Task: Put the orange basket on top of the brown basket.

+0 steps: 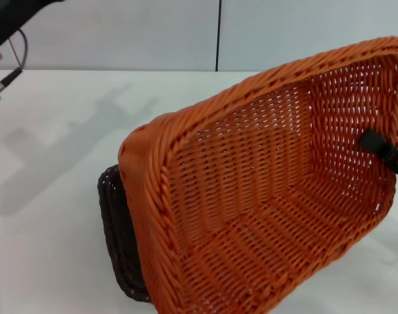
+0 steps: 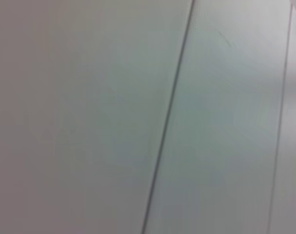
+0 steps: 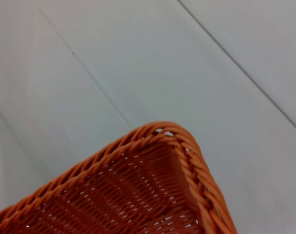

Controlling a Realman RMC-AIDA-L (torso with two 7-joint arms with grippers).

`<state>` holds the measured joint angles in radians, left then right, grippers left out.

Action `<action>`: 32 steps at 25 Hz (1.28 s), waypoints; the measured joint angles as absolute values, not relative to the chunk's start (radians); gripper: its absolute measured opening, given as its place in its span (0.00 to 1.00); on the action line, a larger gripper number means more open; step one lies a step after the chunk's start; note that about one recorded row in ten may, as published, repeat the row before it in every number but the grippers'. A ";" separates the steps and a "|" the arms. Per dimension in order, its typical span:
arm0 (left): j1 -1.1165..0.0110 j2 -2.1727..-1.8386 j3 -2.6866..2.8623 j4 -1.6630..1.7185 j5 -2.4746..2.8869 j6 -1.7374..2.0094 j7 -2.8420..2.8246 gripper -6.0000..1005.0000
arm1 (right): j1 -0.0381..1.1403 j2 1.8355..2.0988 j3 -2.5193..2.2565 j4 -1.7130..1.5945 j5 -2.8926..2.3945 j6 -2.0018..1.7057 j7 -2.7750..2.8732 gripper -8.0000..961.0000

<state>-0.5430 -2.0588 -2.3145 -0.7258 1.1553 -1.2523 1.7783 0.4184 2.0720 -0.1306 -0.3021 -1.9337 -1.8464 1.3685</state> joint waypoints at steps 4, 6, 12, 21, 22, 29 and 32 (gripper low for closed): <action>-0.541 -2.058 -2.347 -0.726 1.155 -1.252 1.779 0.86 | 0.411 2.073 -0.130 -0.254 -1.933 -1.808 1.334 0.24; -0.539 -2.058 -2.352 -0.725 1.155 -1.251 1.779 0.86 | 0.410 2.073 -0.133 -0.240 -1.933 -1.785 1.324 0.24; -0.544 -2.059 -2.354 -0.704 1.155 -1.250 1.792 0.86 | 0.419 2.073 -0.151 -0.221 -1.944 -1.716 1.321 0.27; -0.552 -2.059 -2.364 -0.697 1.154 -1.250 1.803 0.86 | 0.438 2.067 -0.192 -0.222 -1.947 -1.682 1.349 0.30; -0.553 -2.060 -2.366 -0.694 1.154 -1.250 1.803 0.86 | 0.439 2.067 -0.195 -0.226 -1.947 -1.683 1.353 0.31; -0.555 -2.061 -2.383 -0.687 1.153 -1.250 1.804 0.86 | 0.439 2.062 -0.186 -0.269 -1.918 -1.739 1.360 0.56; -0.551 -2.061 -2.392 -0.681 1.153 -1.255 1.804 0.86 | 0.418 2.052 -0.184 -0.315 -1.851 -1.821 1.368 0.58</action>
<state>-0.5513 -2.0614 -2.3918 -0.6806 1.1531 -1.2547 1.8039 0.4185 2.0516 -0.1844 -0.3147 -1.8508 -1.8214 1.3676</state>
